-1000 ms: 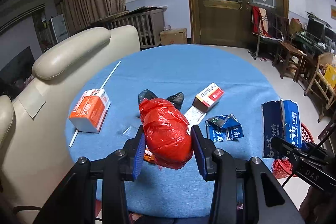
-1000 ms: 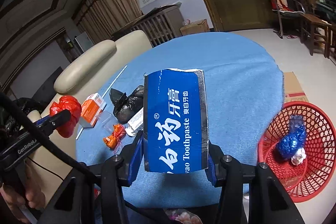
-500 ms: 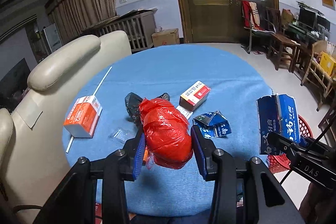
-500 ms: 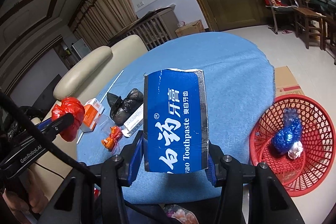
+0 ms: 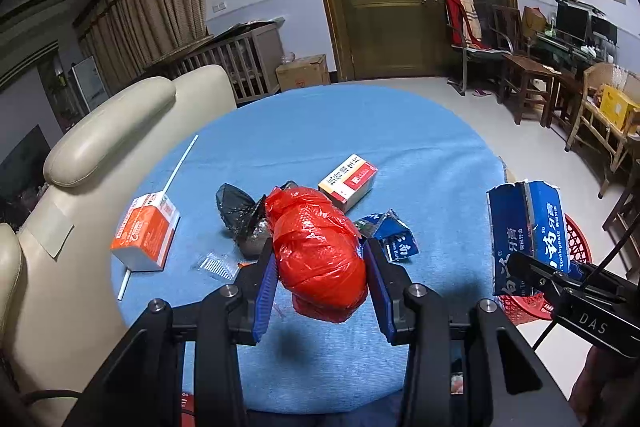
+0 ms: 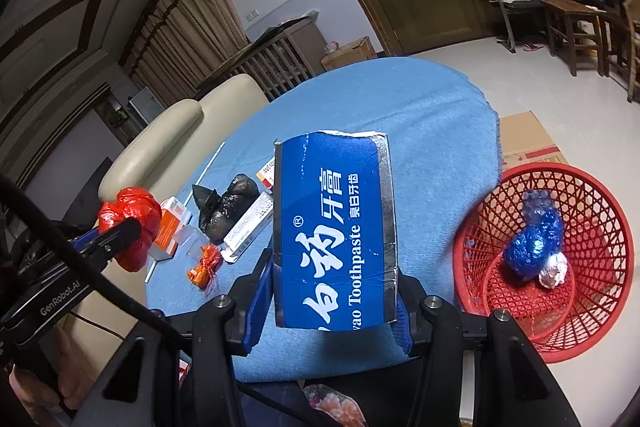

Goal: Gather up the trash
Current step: 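Carry the red bag with the left tool while the right tool carries the toothpaste box toward the basket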

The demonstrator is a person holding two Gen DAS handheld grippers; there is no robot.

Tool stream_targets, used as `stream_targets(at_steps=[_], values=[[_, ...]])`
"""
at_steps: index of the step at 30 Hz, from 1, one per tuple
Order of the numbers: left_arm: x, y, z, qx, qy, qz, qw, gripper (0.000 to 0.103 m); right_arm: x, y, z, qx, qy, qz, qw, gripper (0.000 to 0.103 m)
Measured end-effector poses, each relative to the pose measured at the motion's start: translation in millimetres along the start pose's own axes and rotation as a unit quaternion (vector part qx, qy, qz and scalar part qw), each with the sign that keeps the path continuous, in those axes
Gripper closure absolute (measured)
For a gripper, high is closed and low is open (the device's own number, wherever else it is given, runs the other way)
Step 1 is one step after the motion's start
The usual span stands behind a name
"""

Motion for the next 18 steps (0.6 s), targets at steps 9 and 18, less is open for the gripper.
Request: stream_targets(at_steps=[9,18], values=[[0,-1,-10,0.002,-0.01,0.002,0.9999,0.059,0,4,-10,0.0,-0.011,-0.001,1.0,0.05],[0,-4,-17,0.005,-0.02,0.004,0.9998,0.059,2,7,-16,0.0,-0.021,-0.003,1.0,0.049]])
Point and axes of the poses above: each gripper's, at about its wrist camera, not at the fingertips, and y roughly against the way its jaws point, z to its left, x to its underside, the point moved 6 cm from there along -y, roughly the way its jaws point, and after that the axes turned 1 degree about y, right-handed, at the moved point
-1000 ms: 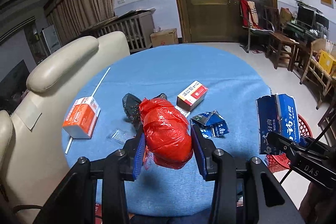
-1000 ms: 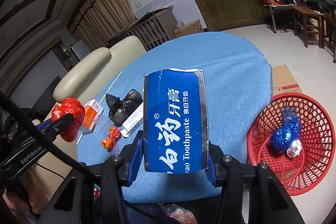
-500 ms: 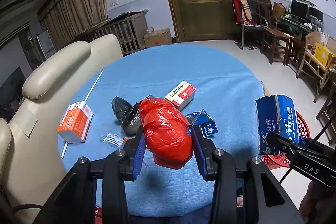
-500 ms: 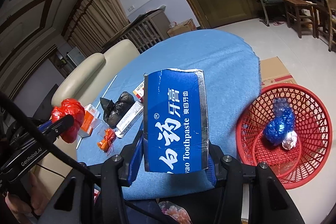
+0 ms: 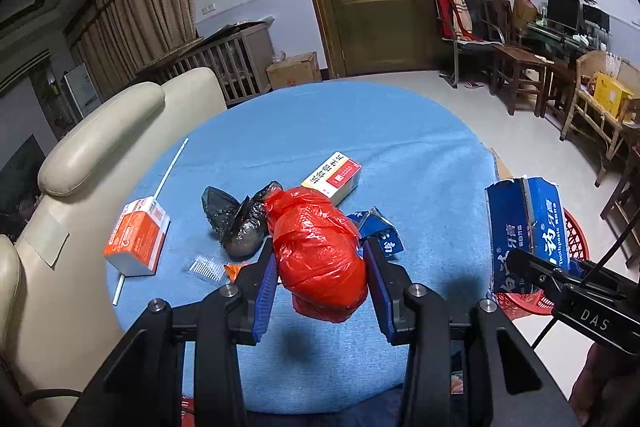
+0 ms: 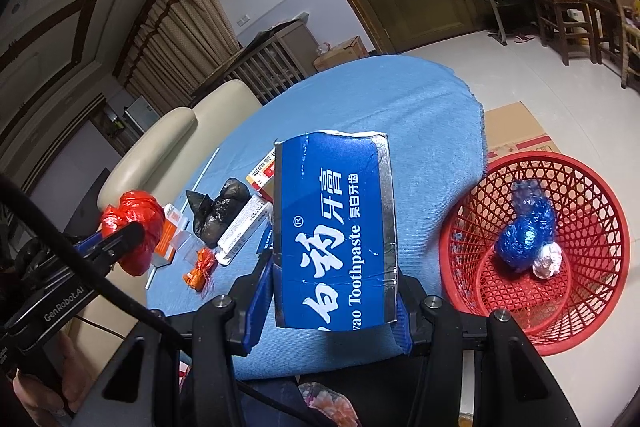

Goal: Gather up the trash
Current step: 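Carry the red bag with the left tool while the right tool carries the toothpaste box toward the basket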

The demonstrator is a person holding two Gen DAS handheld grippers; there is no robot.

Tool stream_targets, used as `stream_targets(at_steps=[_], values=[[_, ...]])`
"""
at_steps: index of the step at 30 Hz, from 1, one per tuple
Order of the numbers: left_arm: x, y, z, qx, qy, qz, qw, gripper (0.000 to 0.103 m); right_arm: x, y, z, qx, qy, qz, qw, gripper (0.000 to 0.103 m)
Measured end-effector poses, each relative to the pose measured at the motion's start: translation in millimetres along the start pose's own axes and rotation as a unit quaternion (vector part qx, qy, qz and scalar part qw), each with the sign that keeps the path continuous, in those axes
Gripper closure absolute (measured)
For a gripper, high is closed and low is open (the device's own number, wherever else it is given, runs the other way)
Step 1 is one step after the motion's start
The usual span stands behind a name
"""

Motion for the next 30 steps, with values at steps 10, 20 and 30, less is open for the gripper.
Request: stream_targets(at_steps=[10,20,30], values=[[0,-1,-11,0.001,-0.011,0.002,0.9999,0.059,1,3,-7,0.0,-0.01,-0.002,1.0,0.049],[-2,-2,-18,0.001,-0.021,0.003,0.9998,0.059,0,7,-13,0.0,-0.021,-0.005,1.0,0.049],[-3,-5,-25,0.004,-0.032,0.005,0.9995,0.059,1,9,-17,0.0,-0.032,-0.007,0.999,0.049]])
Point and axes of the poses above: each gripper's, at about its wrist camera, not at the fingertips, and y roughly against the way its jaws point, z to its left, x to its underside, the point moved 6 cm from there along -y, roughly the way its jaws point, and after that the axes turned 1 degree about y, right-handed, at the moved point
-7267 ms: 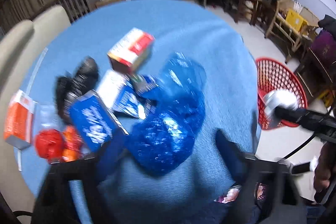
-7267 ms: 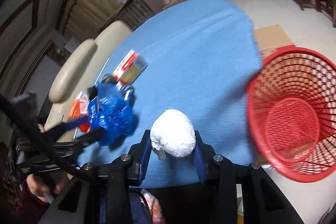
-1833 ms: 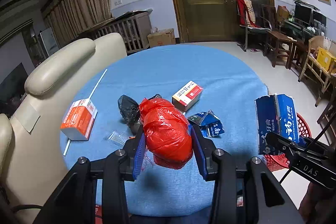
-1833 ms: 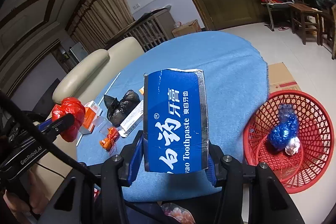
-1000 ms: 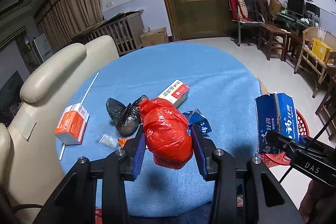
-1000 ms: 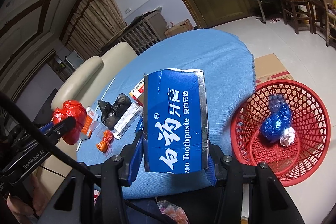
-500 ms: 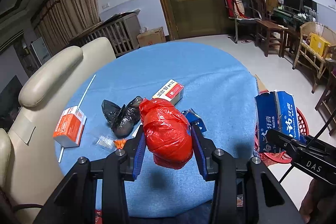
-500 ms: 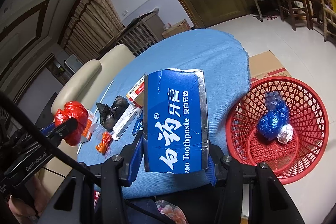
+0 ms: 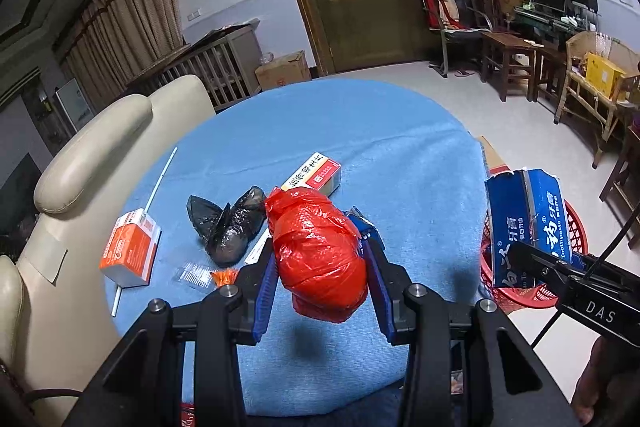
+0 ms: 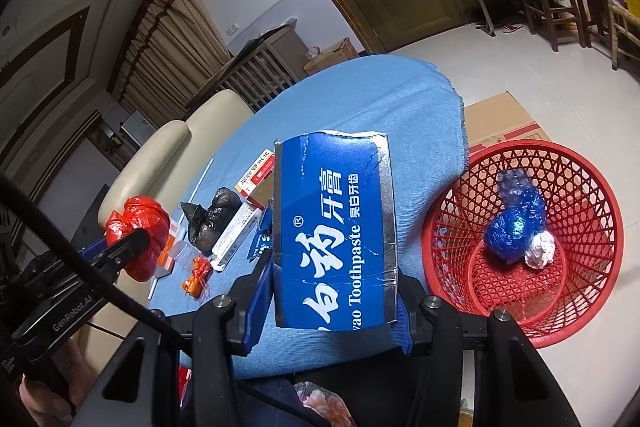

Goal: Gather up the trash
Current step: 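Carry the red bag with the left tool while the right tool carries the toothpaste box toward the basket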

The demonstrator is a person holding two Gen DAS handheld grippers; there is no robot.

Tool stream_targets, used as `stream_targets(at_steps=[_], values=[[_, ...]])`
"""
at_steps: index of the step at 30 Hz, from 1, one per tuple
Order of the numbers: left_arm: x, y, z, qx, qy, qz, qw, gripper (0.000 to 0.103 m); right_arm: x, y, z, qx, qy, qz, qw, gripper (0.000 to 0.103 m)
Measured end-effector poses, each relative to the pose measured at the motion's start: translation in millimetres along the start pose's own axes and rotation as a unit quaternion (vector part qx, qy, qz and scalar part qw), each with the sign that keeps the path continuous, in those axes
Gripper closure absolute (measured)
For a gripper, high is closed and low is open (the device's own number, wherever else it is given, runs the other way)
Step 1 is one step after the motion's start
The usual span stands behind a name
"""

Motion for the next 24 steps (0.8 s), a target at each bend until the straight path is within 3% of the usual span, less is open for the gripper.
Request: stream_targets(at_steps=[24], values=[[-4,-2,-19,0.006,-0.025,0.0,0.9997,0.059,1,8,-11,0.004,-0.018,-0.005,1.0,0.049]])
Point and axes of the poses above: each gripper's, at about its wrist camera, not at the fingertips, and y roughly against the way its jaws point, z to its left, x to its underside, the point moved 6 cm from there along -y, roughly the way its jaws point, and after that the axes turned 1 degree about y, right-handed, at the moved point
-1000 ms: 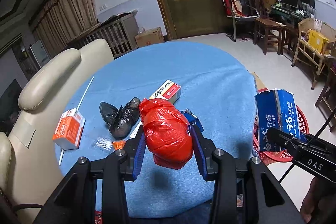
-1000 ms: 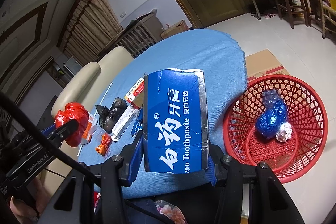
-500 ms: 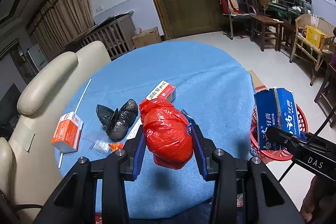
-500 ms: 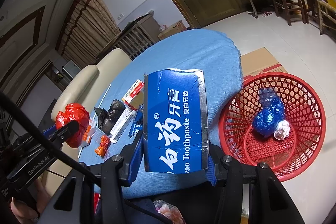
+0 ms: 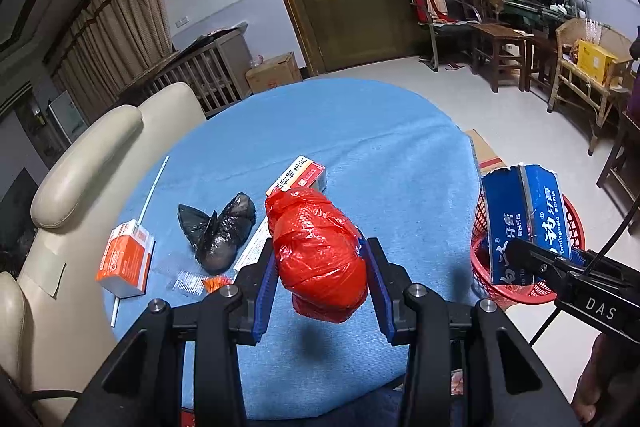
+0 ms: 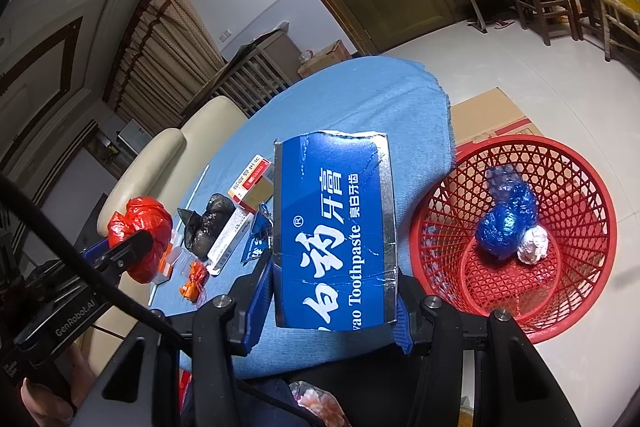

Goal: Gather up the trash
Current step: 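Carry the red bag with the left tool while the right tool carries the toothpaste box toward the basket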

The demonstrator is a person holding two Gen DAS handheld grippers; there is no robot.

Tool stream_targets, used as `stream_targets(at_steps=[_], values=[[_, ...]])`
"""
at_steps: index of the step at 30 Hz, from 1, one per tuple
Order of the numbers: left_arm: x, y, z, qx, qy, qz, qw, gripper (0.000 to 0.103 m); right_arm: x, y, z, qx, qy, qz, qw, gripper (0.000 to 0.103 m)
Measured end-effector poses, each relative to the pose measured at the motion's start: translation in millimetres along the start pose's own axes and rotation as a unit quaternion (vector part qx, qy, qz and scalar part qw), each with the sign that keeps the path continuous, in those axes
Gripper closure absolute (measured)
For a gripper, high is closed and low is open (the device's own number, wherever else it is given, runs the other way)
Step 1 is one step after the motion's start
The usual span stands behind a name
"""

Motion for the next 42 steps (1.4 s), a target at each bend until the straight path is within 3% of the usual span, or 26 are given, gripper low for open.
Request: stream_targets(at_steps=[17,31,42], values=[[-7,-4,-25,0.013,-0.033,-0.007,0.9994,0.059,-1,10,-19,0.012,-0.022,-0.011,1.0,0.049],[-14,-12,-59,0.032,-0.064,-0.001,0.9974,0.059,-8,26,-56,0.034,-0.059,-0.029,0.997,0.049],[-17,-29,-98,0.078,-0.087,0.02,0.9929,0.059,-12,39,-101,0.068,-0.1,-0.043,0.992,0.049]])
Point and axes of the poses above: each gripper's, at about its wrist camera, not at the fingertips, and y roughly against the way its jaws point, z to its left, x to its underside, the point moved 6 cm from there along -y, roughly the way its jaws point, and after that the axes turned 1 degree about y, right-handed, at the moved point
